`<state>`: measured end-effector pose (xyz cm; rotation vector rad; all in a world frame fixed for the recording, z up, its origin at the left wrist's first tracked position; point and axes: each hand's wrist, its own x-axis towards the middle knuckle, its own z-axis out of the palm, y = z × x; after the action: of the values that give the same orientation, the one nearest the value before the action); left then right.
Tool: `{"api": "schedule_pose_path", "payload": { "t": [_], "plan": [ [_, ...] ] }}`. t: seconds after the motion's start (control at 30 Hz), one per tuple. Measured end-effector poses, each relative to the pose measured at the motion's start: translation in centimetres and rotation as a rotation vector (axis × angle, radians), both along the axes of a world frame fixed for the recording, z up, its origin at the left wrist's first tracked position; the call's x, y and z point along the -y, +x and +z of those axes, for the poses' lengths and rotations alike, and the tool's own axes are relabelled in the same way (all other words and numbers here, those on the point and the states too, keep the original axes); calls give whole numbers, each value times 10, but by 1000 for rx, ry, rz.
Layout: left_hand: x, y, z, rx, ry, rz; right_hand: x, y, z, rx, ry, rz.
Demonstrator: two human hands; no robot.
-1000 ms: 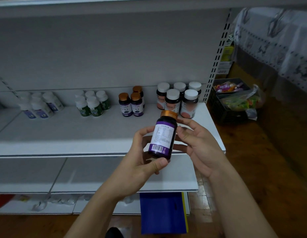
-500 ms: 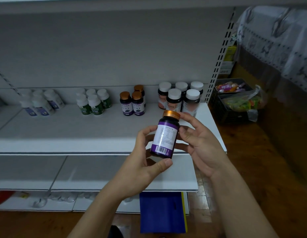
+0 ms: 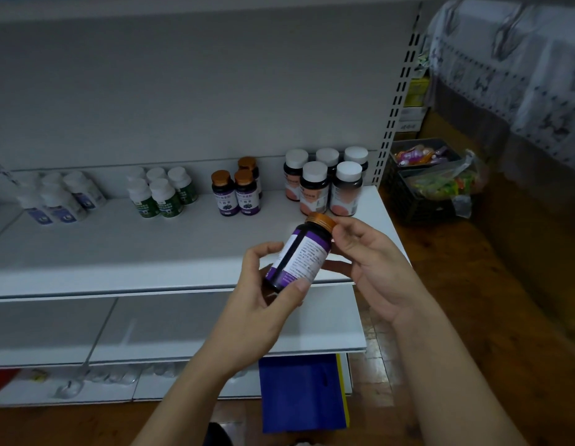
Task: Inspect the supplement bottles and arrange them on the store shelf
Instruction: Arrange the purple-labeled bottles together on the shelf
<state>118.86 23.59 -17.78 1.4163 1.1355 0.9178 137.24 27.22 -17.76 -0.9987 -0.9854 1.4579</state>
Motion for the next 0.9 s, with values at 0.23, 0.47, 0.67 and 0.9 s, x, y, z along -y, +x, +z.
{"api": "schedule_pose_path", "payload": {
  "t": [0.23,0.47,0.67,0.9],
  "plan": [
    [-1,-3,-2,87,-45,-44,1,7,5,-51,53,56],
    [-3,0,-12,-132,44,1,-1,0,6,-7,15,-79],
    [-6,0,-17,-158,62,7,-3,-10,5,114,10,-220],
    [-4,-2,-9,103,7,60,-12,-3,14,193,1,-76]
  ]
}}
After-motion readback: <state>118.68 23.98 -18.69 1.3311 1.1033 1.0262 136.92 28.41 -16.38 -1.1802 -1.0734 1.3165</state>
